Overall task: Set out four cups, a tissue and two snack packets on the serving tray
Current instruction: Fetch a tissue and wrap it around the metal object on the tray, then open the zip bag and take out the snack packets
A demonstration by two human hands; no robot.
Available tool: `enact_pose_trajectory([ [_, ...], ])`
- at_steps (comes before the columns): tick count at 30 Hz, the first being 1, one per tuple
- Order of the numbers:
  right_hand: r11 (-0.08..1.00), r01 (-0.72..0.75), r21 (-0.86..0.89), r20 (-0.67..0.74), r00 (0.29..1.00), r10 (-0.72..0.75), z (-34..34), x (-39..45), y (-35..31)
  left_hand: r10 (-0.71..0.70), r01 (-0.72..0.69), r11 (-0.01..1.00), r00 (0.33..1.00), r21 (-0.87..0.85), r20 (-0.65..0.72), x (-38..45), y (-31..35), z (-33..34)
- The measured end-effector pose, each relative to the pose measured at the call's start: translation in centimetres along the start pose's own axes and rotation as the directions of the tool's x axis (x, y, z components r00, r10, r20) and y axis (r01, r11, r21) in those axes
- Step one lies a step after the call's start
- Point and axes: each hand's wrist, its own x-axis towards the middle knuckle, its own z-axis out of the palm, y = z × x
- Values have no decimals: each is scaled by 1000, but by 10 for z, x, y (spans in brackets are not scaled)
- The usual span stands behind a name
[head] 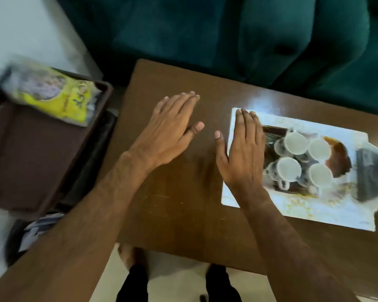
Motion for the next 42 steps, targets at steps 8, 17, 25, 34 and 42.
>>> enact_pose_trajectory([
  [8, 981, 185, 64, 66, 980, -189, 46, -8, -163, -207, 204, 978, 972, -41, -113, -97, -141, -52],
  [17, 943, 298, 147, 164, 933, -320, 97, 0, -302, -470, 410, 865, 865, -288, -179, -158, -262, -64],
  [25, 909, 407, 95, 350, 841, -413, 143, 34, -365, -800, 504, 413, 599, -759, -37, -141, -308, -52],
  [34, 945, 311, 100, 356, 876, -325, 172, 72, -390, -874, 320, 54, 473, -946, 111, -114, -325, -42],
  [42, 951, 292, 102, 312, 898, -310, 180, 61, -390, -846, 116, -264, 448, -957, 288, -110, -334, -46],
])
